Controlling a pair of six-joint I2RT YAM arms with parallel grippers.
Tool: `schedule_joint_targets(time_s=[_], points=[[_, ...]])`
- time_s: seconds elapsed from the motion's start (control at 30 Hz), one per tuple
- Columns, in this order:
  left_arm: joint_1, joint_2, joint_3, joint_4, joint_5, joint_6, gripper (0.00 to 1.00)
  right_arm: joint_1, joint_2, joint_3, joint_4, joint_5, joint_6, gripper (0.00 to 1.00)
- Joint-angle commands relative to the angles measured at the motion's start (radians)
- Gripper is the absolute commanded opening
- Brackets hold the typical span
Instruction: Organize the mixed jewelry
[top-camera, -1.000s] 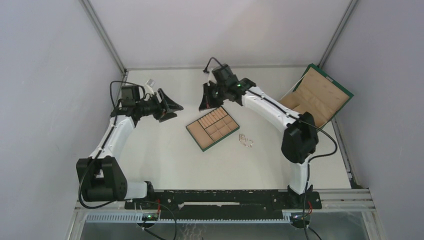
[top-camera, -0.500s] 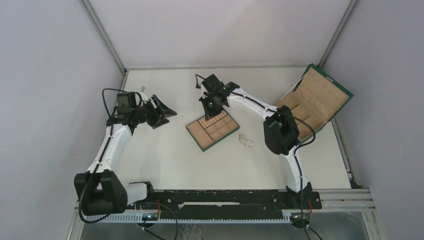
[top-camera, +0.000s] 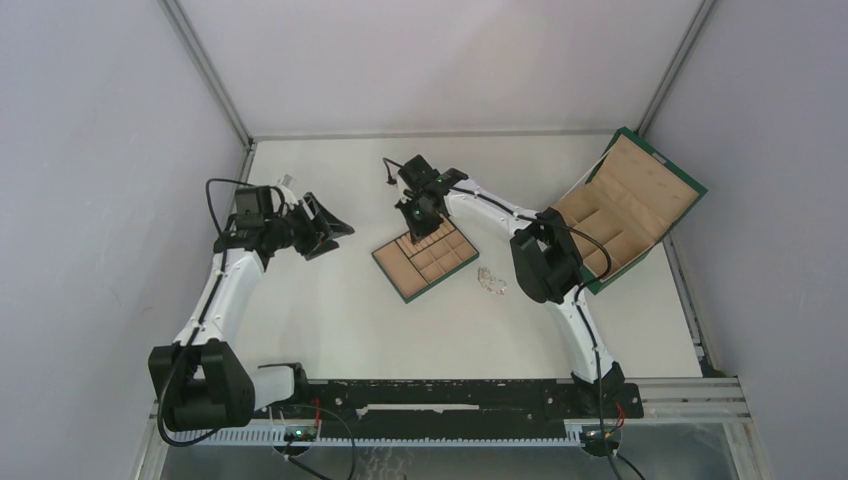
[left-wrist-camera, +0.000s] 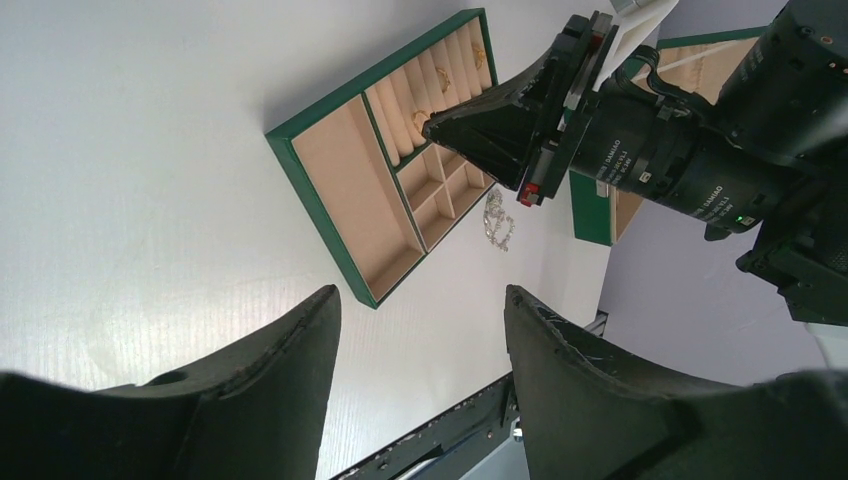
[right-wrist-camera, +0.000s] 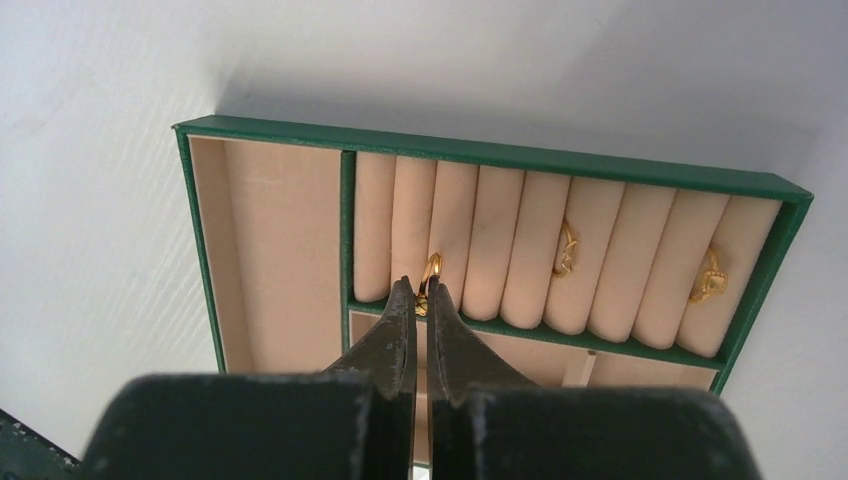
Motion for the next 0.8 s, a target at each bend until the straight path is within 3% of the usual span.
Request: schedule_joint_targets(time_s=[0.0, 0.77], points=[[0.006, -0.02, -0.012, 0.018, 0.015, 0.024, 0.66, 0.005, 0.011, 0.046, 0.044, 0.003, -0.025, 0.0], [0.006, 0.004, -0.008, 0.029, 0.033, 0.02, 0.66, -0.006, 0.07, 0.023, 0.094, 0.019, -0.054, 0.0]])
